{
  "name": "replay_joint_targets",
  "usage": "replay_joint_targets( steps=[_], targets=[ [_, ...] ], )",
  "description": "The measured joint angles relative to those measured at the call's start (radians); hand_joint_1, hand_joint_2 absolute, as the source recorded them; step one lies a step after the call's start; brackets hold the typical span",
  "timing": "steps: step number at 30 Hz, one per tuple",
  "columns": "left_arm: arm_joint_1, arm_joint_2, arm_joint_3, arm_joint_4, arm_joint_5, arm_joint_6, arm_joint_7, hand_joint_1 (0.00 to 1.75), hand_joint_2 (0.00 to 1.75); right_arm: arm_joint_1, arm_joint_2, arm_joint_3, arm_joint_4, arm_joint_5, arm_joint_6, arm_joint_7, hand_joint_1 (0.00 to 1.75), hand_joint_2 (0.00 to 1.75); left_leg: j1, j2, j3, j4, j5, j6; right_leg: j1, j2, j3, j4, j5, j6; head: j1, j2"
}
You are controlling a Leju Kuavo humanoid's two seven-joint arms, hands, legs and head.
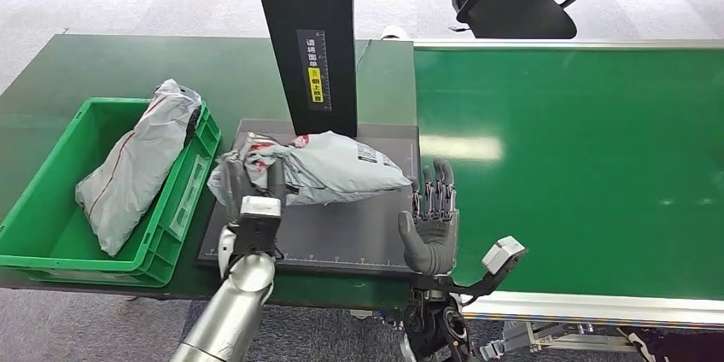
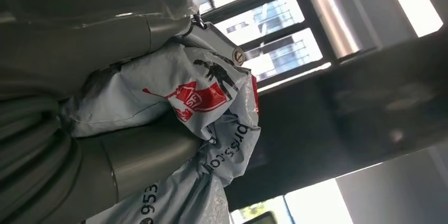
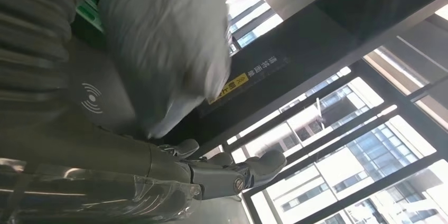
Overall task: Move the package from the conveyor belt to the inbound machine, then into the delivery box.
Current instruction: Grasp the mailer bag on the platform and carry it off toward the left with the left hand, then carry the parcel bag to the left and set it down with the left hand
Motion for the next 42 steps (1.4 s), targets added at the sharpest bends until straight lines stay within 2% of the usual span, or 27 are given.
replay_joint_targets(
  steps=[5,15,28,42],
  targets=[
    [0.021,0.053,0.037,-0.212,0.051,0.008,-0.03,1.75,1.75,-0.011,0.0,-0.007,0.023,-0.001,0.01,0.001,0.0,1.75,0.0,0.0,0.0,0.0,0.0,0.0,0.0,0.0,0.0,0.0,0.0,0.0,0.0,0.0],
    [0.061,0.123,0.118,-0.37,0.132,0.026,-0.054,1.75,1.75,-0.037,0.0,-0.016,0.063,-0.005,0.02,0.002,0.0,1.75,0.0,0.0,0.0,0.0,0.0,0.0,0.0,0.0,0.0,0.0,0.0,0.0,0.0,0.0],
    [0.048,0.19,0.322,-0.352,0.168,-0.024,-0.021,1.75,1.75,-0.037,0.0,-0.021,0.067,-0.005,0.029,0.009,0.0,1.75,0.0,0.0,0.0,0.0,0.0,-0.001,0.0,0.0,0.0,0.0,0.0,0.0,0.0,0.0],
    [0.045,0.193,0.361,-0.331,0.162,-0.025,-0.022,1.75,1.75,-0.037,0.003,-0.021,0.067,-0.006,0.029,0.013,0.0,1.75,0.0,0.0,0.0,0.0,0.0,-0.001,0.0,0.0,0.0,0.0,0.0,0.0,0.0,0.0]
  ],
)
